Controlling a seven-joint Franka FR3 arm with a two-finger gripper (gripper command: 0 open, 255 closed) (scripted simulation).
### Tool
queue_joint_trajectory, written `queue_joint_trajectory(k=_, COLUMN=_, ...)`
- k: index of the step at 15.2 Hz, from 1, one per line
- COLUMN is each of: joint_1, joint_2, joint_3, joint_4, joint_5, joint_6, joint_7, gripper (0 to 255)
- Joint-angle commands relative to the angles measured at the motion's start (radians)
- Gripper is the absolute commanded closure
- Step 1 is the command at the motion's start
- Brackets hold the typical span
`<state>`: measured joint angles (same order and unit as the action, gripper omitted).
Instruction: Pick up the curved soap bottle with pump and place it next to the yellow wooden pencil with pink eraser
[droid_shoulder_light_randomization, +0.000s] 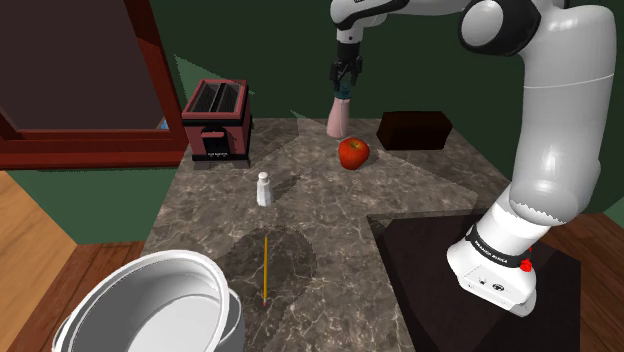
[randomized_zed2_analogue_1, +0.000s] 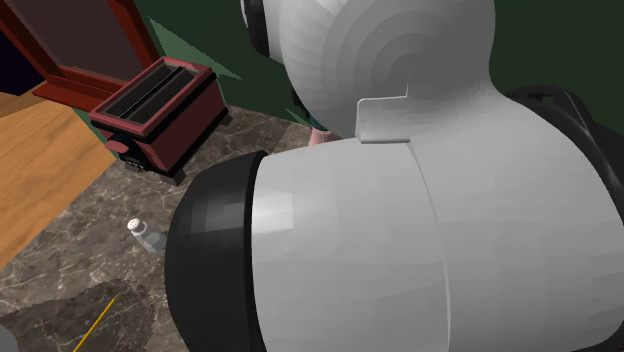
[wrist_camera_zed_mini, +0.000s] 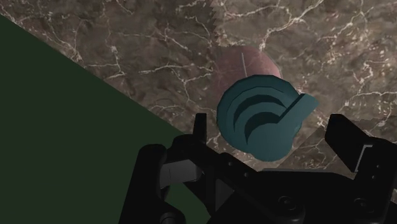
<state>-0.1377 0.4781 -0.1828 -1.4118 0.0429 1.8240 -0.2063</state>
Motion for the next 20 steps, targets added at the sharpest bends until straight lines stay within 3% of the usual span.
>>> queue_joint_trajectory(k=1, joint_1=0.0, joint_2=0.0, joint_3=0.0, joint_4=-0.001, joint_5=0.0, joint_6=0.001, joint_7=0.0, gripper=0)
queue_joint_trajectory(k=4, joint_1=0.0, joint_2=0.0, joint_3=0.0, joint_4=-0.001, joint_5=0.0, joint_6=0.001, joint_7=0.0, gripper=0)
queue_joint_trajectory(k=5, joint_1=0.0, joint_2=0.0, joint_3=0.0, joint_4=-0.001, joint_5=0.0, joint_6=0.001, joint_7=0.0, gripper=255)
queue_joint_trajectory(k=14, joint_1=0.0, joint_2=0.0, joint_3=0.0, joint_4=-0.001, joint_5=0.0, joint_6=0.001, joint_7=0.0, gripper=255)
queue_joint_trajectory(k=20, joint_1=-0.002, joint_2=-0.008, joint_3=-0.001, joint_4=0.067, joint_5=-0.002, joint_6=-0.075, joint_7=-0.001, gripper=255)
